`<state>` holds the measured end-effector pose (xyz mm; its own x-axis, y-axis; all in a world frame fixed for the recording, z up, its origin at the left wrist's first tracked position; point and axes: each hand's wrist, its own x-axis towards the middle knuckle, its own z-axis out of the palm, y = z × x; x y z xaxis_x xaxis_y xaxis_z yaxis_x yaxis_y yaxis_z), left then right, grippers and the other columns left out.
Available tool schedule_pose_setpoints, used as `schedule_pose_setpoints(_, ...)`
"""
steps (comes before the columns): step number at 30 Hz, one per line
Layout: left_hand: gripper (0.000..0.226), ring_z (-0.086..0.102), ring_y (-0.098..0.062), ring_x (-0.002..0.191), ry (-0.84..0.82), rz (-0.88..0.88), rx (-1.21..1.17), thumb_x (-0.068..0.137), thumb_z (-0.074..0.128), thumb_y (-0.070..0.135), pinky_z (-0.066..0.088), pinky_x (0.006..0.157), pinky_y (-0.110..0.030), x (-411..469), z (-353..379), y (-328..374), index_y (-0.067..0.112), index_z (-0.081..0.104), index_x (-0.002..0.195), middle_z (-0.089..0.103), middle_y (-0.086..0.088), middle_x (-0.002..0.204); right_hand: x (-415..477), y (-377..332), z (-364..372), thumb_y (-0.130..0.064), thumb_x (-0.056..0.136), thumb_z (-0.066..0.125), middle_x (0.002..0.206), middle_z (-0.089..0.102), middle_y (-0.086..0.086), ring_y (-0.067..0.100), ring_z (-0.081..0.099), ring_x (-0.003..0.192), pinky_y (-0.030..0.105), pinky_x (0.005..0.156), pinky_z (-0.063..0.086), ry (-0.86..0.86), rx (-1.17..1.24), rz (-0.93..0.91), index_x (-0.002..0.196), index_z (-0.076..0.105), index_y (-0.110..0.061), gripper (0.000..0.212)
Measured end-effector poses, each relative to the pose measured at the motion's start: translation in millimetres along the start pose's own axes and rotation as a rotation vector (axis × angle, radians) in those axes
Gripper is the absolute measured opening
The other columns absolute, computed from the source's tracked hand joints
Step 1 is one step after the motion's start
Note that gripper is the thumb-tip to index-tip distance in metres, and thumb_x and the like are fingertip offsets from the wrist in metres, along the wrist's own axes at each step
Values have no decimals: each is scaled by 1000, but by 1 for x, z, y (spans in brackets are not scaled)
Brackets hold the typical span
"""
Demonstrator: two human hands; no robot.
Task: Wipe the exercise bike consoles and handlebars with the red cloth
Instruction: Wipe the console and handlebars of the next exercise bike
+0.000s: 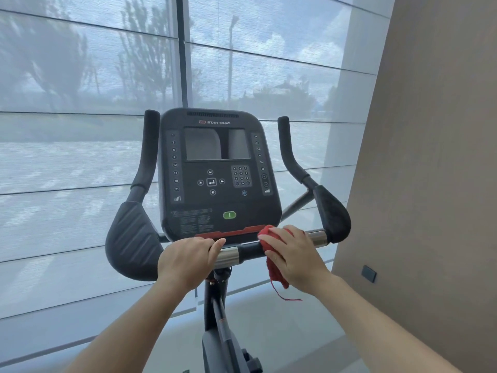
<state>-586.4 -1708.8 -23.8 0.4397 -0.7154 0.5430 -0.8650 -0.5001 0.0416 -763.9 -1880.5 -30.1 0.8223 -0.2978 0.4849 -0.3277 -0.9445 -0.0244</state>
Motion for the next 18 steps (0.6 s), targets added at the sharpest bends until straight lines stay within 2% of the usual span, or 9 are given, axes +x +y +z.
schedule_pose_setpoints(3, 53, 58, -16, 69, 0, 16, 9, 93, 11, 54, 34, 51, -30, -2, -1, 0, 29, 52, 69, 53, 9, 67, 0, 5, 1, -40, 96, 34, 126, 53, -7, 20, 42, 117, 36, 103, 31, 46, 35, -37, 129, 51, -30, 39)
schedule_pose_setpoints(6, 52, 55, -15, 66, -8, 17, 9, 93, 11, 53, 33, 50, -29, -2, -2, 1, 30, 49, 67, 55, 9, 68, 2, 24, -3, -34, 97, 40, 118, 58, -4, 22, 45, 113, 36, 101, 32, 134, 43, 164, 120, 58, -24, 31)
schedule_pose_setpoints(8, 52, 56, -16, 67, -19, 3, 14, 93, 11, 53, 33, 50, -29, -1, -3, 2, 28, 47, 65, 56, 8, 69, 3, 19, 1, -32, 97, 39, 116, 59, -4, 23, 45, 112, 39, 100, 32, 153, 49, 215, 116, 60, -23, 30)
schedule_pose_setpoints(11, 54, 57, -16, 67, -28, -6, 32, 93, 11, 54, 34, 50, -29, -1, -3, 2, 27, 50, 66, 55, 8, 68, -2, 3, 8, -34, 97, 35, 118, 57, -7, 20, 44, 112, 38, 100, 35, 123, 63, 56, 118, 57, -26, 32)
schedule_pose_setpoints(13, 54, 57, -16, 68, -29, -13, 33, 93, 11, 53, 34, 50, -29, -1, -2, 2, 28, 51, 67, 55, 9, 68, -2, 8, 7, -35, 96, 37, 118, 57, -7, 20, 44, 112, 37, 100, 35, 120, 53, 41, 121, 56, -26, 32)
schedule_pose_setpoints(16, 53, 55, -16, 65, -39, -9, 40, 93, 10, 53, 33, 50, -29, -1, -3, 2, 28, 48, 67, 53, 9, 66, 6, 9, 4, -30, 97, 39, 112, 61, -5, 21, 46, 109, 35, 99, 34, 144, 63, 203, 113, 60, -23, 28)
schedule_pose_setpoints(18, 49, 56, -16, 68, -67, -4, 11, 93, 11, 52, 35, 52, -30, -1, -4, 1, 28, 45, 68, 53, 9, 68, 14, -2, 0, -24, 96, 41, 104, 64, -2, 22, 49, 103, 35, 96, 36, 164, 172, 262, 104, 64, -19, 24)
